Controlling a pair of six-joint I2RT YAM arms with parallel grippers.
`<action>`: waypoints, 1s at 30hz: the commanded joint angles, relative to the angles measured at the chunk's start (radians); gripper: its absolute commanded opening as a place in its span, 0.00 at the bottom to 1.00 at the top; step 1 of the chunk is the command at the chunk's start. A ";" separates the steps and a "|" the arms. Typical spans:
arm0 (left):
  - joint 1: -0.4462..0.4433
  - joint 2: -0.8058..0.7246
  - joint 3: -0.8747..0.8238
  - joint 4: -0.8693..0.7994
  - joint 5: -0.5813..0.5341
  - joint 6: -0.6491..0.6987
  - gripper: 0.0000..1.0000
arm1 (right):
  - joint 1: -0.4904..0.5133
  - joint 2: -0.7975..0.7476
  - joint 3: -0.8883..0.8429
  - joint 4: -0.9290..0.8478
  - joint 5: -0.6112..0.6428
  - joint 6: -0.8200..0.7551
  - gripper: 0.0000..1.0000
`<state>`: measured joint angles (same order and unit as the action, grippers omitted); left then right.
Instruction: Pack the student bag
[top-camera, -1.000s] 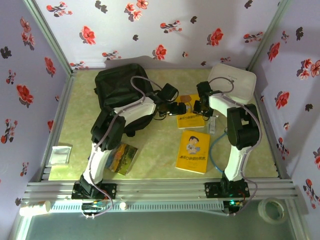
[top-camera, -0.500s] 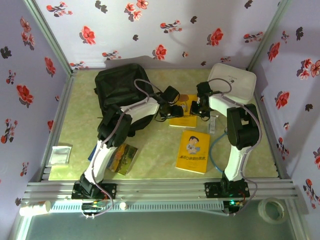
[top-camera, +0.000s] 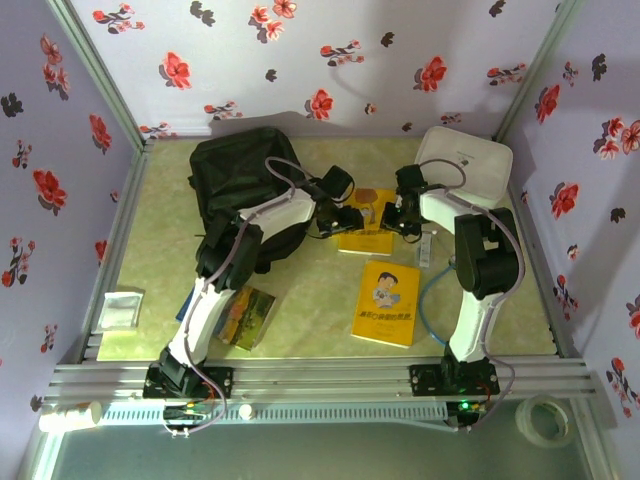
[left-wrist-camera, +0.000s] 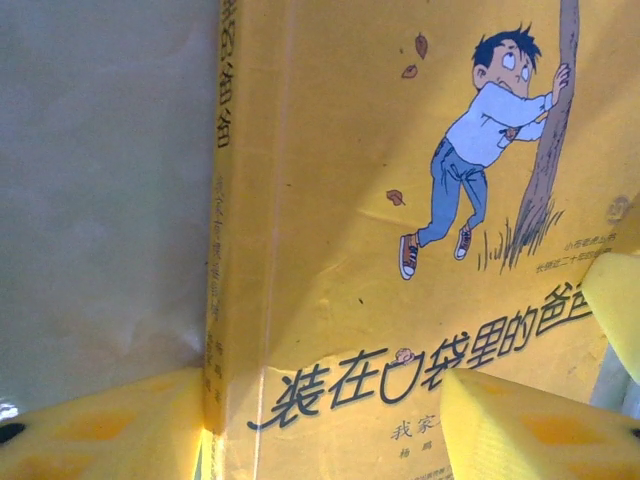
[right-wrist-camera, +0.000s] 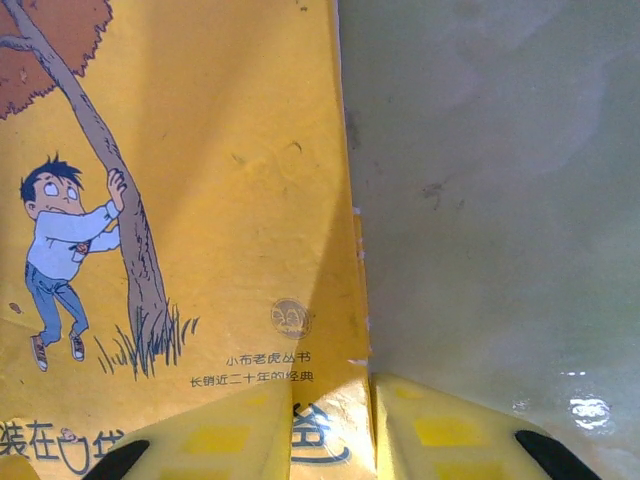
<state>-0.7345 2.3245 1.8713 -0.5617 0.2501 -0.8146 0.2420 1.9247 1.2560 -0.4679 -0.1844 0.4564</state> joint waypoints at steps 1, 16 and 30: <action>-0.018 -0.094 -0.013 0.128 0.137 -0.027 0.61 | 0.018 0.039 -0.027 0.038 -0.089 0.037 0.25; -0.003 -0.159 -0.187 0.319 0.237 -0.156 0.41 | 0.017 0.031 -0.058 0.085 -0.109 0.066 0.21; 0.005 -0.185 -0.183 0.246 0.129 -0.085 0.18 | 0.011 -0.009 -0.079 0.113 -0.082 0.088 0.26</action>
<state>-0.7223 2.1571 1.6901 -0.3283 0.3870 -0.9306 0.2363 1.9182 1.2114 -0.3485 -0.2405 0.5140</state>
